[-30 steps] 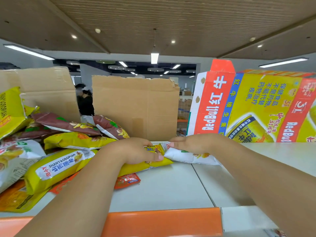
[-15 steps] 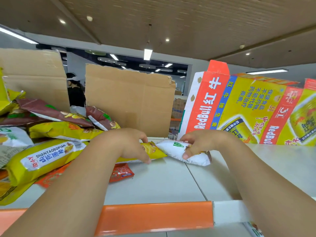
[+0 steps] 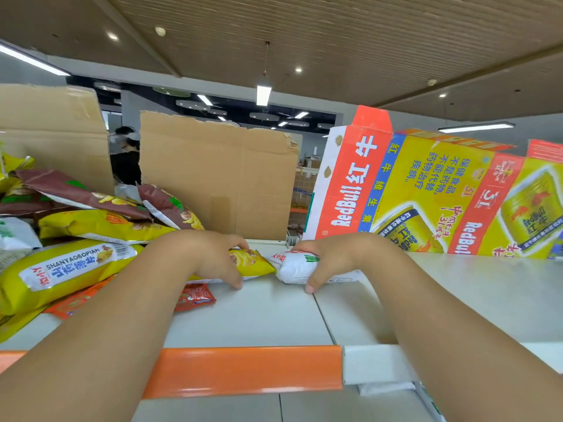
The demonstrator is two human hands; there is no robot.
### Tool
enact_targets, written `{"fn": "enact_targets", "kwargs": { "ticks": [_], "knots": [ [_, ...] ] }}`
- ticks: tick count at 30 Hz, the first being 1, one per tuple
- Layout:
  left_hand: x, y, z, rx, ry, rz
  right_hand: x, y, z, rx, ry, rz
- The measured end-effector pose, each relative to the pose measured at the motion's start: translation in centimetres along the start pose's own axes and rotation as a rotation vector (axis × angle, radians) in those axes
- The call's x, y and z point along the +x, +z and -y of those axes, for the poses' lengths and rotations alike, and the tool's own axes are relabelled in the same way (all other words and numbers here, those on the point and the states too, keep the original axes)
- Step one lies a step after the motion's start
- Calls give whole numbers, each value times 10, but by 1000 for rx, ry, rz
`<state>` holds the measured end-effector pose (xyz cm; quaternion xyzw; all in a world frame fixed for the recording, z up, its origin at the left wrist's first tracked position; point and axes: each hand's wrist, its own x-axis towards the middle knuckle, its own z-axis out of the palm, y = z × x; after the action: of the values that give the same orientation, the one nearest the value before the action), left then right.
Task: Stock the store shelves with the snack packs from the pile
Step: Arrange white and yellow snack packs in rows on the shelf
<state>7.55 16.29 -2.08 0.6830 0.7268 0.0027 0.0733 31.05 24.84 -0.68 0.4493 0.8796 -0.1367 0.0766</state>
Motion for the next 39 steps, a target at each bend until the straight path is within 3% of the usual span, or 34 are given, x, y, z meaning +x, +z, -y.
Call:
{"fn": "enact_targets", "kwargs": {
  "ticks": [7, 13, 18, 24, 32, 39],
  "knots": [
    [-6, 1, -9, 1, -23, 4, -26, 20, 1, -68, -25, -203],
    [-23, 3, -29, -133, 127, -324, -79, 32, -38, -44, -50, -531],
    [-62, -2, -103, -109, 251, -526, -148, 20, -89, 73, -25, -760],
    [-75, 8, -224, -199, 420, -594, -254, 25, -160, 50, 98, -916],
    [-87, 63, -398, -327, 639, -394, -382, 85, -267, 136, 313, -901],
    [-81, 140, -469, -388, 683, -238, -428, 159, -324, 238, 438, -759]
  ]
}}
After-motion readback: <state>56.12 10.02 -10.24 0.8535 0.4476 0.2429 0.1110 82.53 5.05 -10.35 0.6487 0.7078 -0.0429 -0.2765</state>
